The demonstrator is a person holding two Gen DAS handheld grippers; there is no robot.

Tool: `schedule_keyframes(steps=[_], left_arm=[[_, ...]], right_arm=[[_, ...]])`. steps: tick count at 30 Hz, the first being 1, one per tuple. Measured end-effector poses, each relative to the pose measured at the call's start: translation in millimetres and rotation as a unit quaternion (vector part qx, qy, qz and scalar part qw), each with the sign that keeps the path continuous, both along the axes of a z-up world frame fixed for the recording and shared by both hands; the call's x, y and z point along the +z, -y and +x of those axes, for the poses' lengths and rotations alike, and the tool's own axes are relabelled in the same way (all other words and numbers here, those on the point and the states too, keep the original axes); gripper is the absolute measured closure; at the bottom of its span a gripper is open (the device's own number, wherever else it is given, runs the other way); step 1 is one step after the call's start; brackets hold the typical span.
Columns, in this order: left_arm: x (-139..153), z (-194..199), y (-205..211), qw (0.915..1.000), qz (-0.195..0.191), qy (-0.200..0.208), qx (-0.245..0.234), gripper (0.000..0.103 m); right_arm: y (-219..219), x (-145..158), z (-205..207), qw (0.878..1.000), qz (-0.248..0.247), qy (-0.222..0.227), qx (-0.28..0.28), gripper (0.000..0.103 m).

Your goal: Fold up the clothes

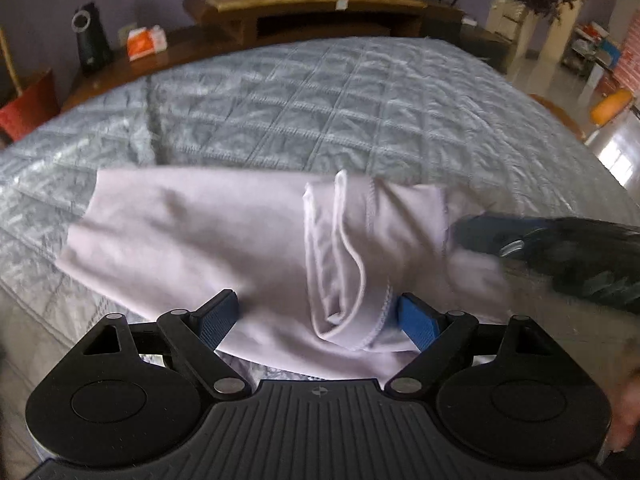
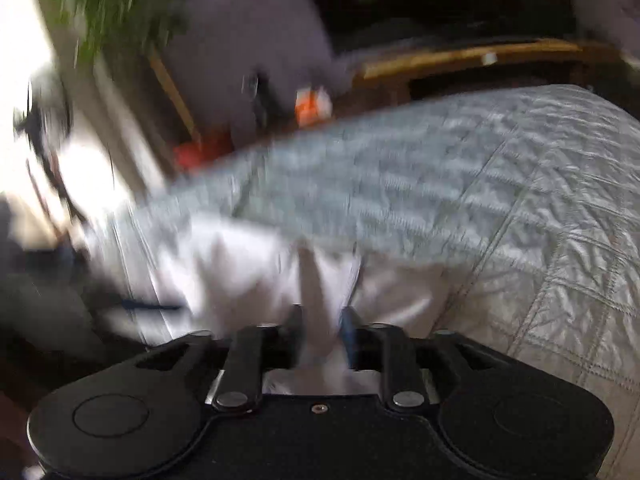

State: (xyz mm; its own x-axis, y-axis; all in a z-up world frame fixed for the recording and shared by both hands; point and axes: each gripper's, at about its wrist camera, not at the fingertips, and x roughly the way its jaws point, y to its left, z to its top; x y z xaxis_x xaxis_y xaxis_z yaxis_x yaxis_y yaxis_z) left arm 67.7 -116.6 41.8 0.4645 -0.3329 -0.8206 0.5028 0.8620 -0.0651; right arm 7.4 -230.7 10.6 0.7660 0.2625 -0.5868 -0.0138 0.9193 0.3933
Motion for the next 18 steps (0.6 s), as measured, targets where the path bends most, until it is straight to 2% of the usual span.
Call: schedule_keyframes(steps=[1,4,7,9,11,12,14,16,18], left_arm=[[0.8,1.9,-1.8,1.0000,-0.006,-0.002,0.005,0.013],[2.6,6.5,-4.8,0.9996,-0.022,-0.004,0.020,0.013],[1.3,7.4,-3.6,0.9994,-0.024,-0.012,0.023,0.013],[-3.4,5.1,-0.9,0.9998,-0.008,-0.011,0.014,0.013],[-5.4,2.8,0.6,0.9999,0.001,-0.008,0.010,0.013],[-5.1,3.5,-0.1,0.9999,-0.001,-0.009,0.011,0.013],[-4.4,5.2,-2.2,0.9998,-0.006,-0.012,0.015,0.013],[-5.5,6.3,-3.0,0.9997,-0.008,-0.015,0.017,0.013],[-6.4,6.1,-3.0,0.9997,-0.008,-0.016,0.017,0.013]], right_arm=[[6.0,1.9,-3.8,1.000,0.009,0.004,-0.010,0.070],[6.4,2.7,-8.7,0.999,-0.030,-0.017,0.002,0.070],[-5.6,-4.7,-12.2,0.995,-0.066,-0.052,0.048,0.070],[-20.5,-9.3,-13.9,0.988,-0.116,-0.067,0.078,0.070],[-31.8,-6.6,-15.6,0.980,-0.166,-0.058,0.093,0.070],[-31.7,-1.7,-17.7,0.981,-0.169,-0.048,0.086,0.070],[-22.9,13.7,-27.3,0.988,-0.141,-0.010,0.064,0.070],[-18.0,23.2,-35.5,0.989,-0.132,0.015,0.057,0.068],[-28.0,13.5,-34.8,0.981,-0.166,-0.010,0.096,0.068]])
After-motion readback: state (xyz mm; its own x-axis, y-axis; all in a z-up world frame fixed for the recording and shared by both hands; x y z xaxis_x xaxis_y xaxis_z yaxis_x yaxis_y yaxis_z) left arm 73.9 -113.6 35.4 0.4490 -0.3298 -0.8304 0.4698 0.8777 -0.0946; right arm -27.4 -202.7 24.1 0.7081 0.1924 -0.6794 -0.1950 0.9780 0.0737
